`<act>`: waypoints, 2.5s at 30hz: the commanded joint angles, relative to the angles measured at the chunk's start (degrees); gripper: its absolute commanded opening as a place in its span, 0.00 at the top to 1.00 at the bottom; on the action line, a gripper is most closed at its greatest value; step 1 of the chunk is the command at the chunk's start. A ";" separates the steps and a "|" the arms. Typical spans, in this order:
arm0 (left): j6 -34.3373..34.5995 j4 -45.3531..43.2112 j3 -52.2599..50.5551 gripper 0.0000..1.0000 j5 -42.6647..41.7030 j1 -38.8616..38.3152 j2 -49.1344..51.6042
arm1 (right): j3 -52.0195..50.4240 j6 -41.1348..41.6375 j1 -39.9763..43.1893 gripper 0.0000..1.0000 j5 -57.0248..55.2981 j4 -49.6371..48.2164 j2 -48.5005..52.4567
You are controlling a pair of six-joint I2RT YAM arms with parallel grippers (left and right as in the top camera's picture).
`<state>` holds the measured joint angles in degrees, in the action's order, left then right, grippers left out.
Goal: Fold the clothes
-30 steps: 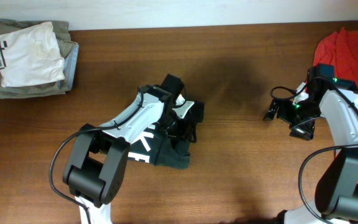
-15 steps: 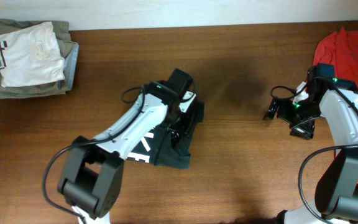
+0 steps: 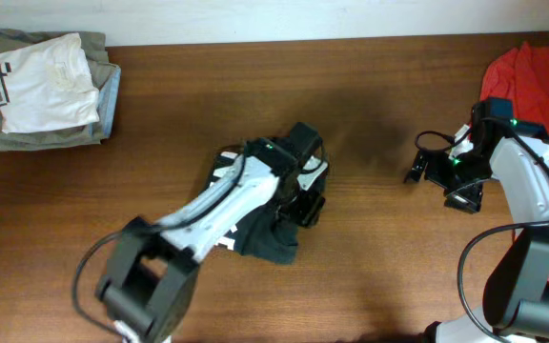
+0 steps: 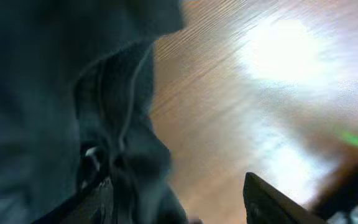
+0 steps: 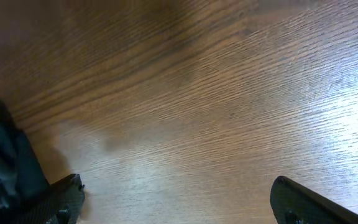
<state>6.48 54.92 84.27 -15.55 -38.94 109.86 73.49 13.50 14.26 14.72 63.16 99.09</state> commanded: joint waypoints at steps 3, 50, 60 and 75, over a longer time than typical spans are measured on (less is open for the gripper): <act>0.70 12.68 2.34 0.02 7.91 8.37 -18.80 | 0.55 -1.16 -0.55 0.01 12.66 -2.40 -0.02; 12.13 -0.33 -24.87 0.14 5.31 32.72 -19.04 | -11.80 12.79 -33.27 0.01 7.74 -2.51 -12.74; 12.11 0.07 -24.96 0.13 5.33 32.72 -19.04 | -23.43 17.46 -42.53 0.47 8.59 -26.60 -8.98; 11.93 -1.11 -24.96 0.03 5.27 32.72 -19.04 | -20.06 17.81 -36.30 0.05 -4.98 -5.20 -5.81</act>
<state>18.22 54.57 58.89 -9.65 -6.35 91.39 52.73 30.85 -22.37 14.35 56.38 93.30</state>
